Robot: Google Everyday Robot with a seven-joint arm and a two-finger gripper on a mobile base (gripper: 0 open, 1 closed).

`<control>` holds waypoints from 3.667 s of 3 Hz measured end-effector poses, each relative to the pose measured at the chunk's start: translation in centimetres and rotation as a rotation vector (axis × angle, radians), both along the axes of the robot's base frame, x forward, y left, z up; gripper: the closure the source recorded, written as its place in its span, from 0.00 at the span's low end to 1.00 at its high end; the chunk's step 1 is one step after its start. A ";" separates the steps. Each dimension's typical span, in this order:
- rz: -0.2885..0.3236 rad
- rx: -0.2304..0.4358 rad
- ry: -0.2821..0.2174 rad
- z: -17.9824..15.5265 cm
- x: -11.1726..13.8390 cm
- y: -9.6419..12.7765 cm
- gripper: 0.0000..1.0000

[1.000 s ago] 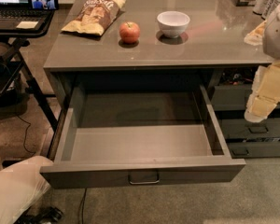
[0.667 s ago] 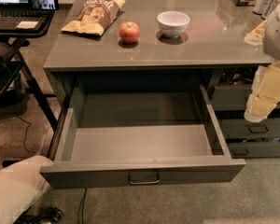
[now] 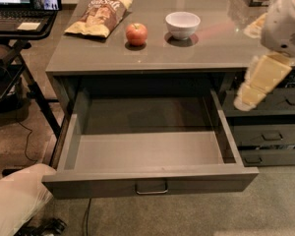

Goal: Place apple into top drawer

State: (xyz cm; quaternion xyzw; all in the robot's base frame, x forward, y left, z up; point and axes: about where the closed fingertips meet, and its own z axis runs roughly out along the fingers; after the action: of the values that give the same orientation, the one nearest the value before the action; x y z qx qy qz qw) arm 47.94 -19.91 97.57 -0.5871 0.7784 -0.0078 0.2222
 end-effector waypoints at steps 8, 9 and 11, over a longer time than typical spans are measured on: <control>-0.224 0.687 -0.263 -3.1 26.2 12.5 0.00; -0.265 0.768 -0.299 -4.9 30.6 18.0 0.00; -0.275 0.801 -0.300 -5.4 31.3 18.3 0.00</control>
Offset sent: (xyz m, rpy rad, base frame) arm 0.1623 0.0245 0.0307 0.6709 -0.3463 -0.2061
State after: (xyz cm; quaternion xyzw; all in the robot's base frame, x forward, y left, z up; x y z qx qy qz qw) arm 79.23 -1.66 92.16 -0.3382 0.7500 0.1799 0.5393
